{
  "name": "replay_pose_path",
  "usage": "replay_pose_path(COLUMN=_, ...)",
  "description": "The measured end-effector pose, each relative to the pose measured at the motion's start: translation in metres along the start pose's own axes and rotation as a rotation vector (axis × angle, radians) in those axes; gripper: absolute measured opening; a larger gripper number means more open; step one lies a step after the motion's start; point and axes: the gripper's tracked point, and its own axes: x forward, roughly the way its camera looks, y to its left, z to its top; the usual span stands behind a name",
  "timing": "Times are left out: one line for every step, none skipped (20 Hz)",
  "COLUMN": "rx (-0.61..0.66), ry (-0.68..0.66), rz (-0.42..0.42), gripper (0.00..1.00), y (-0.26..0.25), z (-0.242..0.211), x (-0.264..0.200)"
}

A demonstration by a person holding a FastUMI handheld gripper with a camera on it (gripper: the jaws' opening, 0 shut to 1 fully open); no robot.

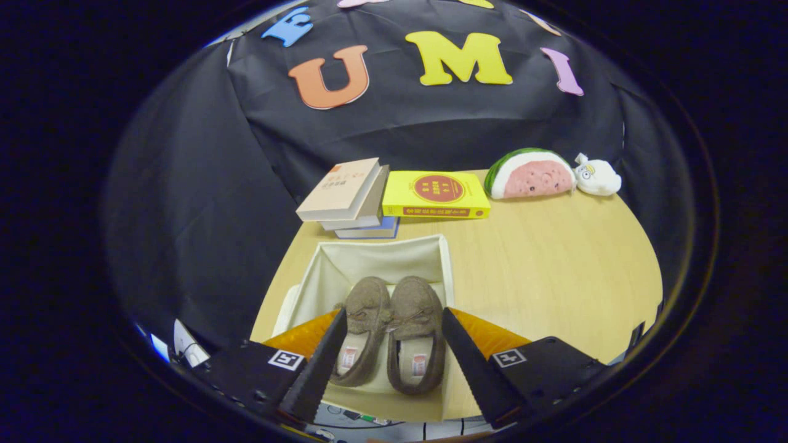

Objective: Open the storage box then place both shoes into the box .Put the left shoe in first, then the right shoe, with the right side of both shoes facing outward in a uniform manner.

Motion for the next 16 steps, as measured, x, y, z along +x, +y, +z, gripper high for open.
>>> replay_pose_path(rx=-0.014, ry=-0.019, rz=0.015, gripper=0.96, y=0.000, z=0.003, x=-0.008)
replay_pose_path(rx=-0.027, ry=-0.043, rz=0.021, gripper=0.97, y=-0.002, z=0.007, x=-0.016)
replay_pose_path(rx=-0.038, ry=-0.076, rz=0.019, gripper=0.96, y=-0.007, z=0.012, x=-0.025)
replay_pose_path(rx=-0.054, ry=-0.107, rz=0.010, gripper=0.96, y=-0.012, z=0.015, x=-0.033)
replay_pose_path(rx=-0.073, ry=-0.133, rz=-0.003, gripper=0.96, y=-0.019, z=0.018, x=-0.042)
replay_pose_path(rx=-0.093, ry=-0.156, rz=-0.019, gripper=0.96, y=-0.026, z=0.019, x=-0.049)
replay_pose_path(rx=-0.109, ry=-0.172, rz=-0.039, gripper=0.96, y=-0.033, z=0.019, x=-0.056)
replay_pose_path(rx=-0.120, ry=-0.188, rz=-0.062, gripper=0.96, y=-0.042, z=0.019, x=-0.061)
replay_pose_path(rx=-0.126, ry=-0.206, rz=-0.083, gripper=0.96, y=-0.051, z=0.020, x=-0.067)
replay_pose_path(rx=-0.130, ry=-0.222, rz=-0.100, gripper=0.96, y=-0.058, z=0.021, x=-0.072)
replay_pose_path(rx=-0.134, ry=-0.239, rz=-0.110, gripper=0.96, y=-0.064, z=0.021, x=-0.078)
replay_pose_path(rx=-0.137, ry=-0.263, rz=-0.114, gripper=0.96, y=-0.069, z=0.023, x=-0.083)
replay_pose_path(rx=-0.141, ry=-0.288, rz=-0.123, gripper=0.97, y=-0.075, z=0.024, x=-0.089)
replay_pose_path(rx=-0.143, ry=-0.315, rz=-0.136, gripper=0.97, y=-0.082, z=0.026, x=-0.094)
replay_pose_path(rx=-0.144, ry=-0.343, rz=-0.150, gripper=0.97, y=-0.089, z=0.028, x=-0.100)
replay_pose_path(rx=-0.147, ry=-0.370, rz=-0.161, gripper=0.97, y=-0.094, z=0.028, x=-0.105)
